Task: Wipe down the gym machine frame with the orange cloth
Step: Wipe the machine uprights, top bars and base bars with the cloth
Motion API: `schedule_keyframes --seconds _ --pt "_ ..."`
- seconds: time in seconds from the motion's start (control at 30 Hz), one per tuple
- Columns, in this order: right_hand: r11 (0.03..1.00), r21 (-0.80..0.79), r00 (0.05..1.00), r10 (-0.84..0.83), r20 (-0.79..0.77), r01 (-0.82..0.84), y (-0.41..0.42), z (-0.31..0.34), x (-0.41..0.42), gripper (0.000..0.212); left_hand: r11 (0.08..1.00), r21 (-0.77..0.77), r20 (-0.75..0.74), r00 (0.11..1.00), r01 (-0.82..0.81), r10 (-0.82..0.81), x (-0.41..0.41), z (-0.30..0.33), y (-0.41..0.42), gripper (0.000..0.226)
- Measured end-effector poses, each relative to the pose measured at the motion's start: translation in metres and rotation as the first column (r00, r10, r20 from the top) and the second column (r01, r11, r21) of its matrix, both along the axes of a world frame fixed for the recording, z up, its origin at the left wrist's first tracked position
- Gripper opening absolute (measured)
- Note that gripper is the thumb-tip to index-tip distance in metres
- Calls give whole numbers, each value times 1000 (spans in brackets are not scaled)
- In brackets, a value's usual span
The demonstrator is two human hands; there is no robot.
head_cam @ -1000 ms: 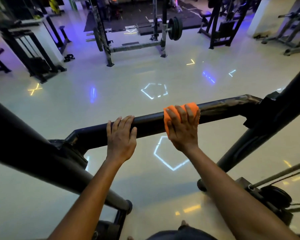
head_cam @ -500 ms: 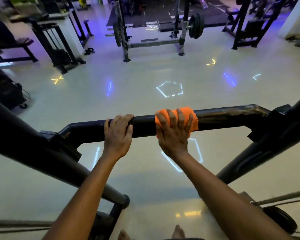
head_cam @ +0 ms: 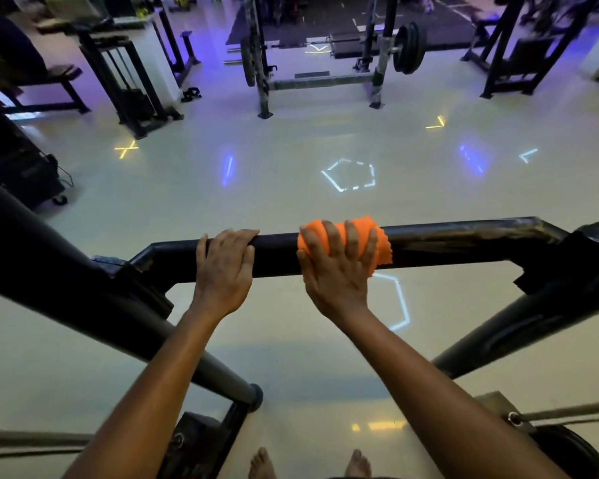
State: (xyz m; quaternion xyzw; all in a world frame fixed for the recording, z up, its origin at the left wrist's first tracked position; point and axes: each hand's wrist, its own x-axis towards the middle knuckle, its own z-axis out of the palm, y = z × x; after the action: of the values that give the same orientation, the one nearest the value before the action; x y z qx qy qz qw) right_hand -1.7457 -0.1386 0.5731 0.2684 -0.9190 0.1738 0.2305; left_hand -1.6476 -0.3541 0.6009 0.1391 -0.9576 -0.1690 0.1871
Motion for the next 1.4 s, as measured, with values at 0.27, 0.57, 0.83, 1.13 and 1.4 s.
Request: schedule_keyframes --seconds 0.27,0.57,0.83,1.13,1.4 --pt "996 53 996 80 -30 -78 -15 8 1 48 997 21 -24 997 73 -73 2 -5 -15 42" --pt "997 -74 999 -11 -43 8 -58 0 31 45 995 -60 -13 997 81 -82 -1 -12 -7 47" --pt "983 -106 982 -162 -98 152 13 -23 5 56 987 -88 -12 990 136 -137 2 -13 -13 51" --pt "999 -47 991 -8 -132 2 -14 -27 21 56 970 -12 18 970 243 -243 -5 -3 12 52" --pt "957 -239 984 -176 -18 166 8 -23 6 50 974 -139 -16 983 180 -184 -7 -13 27 54"
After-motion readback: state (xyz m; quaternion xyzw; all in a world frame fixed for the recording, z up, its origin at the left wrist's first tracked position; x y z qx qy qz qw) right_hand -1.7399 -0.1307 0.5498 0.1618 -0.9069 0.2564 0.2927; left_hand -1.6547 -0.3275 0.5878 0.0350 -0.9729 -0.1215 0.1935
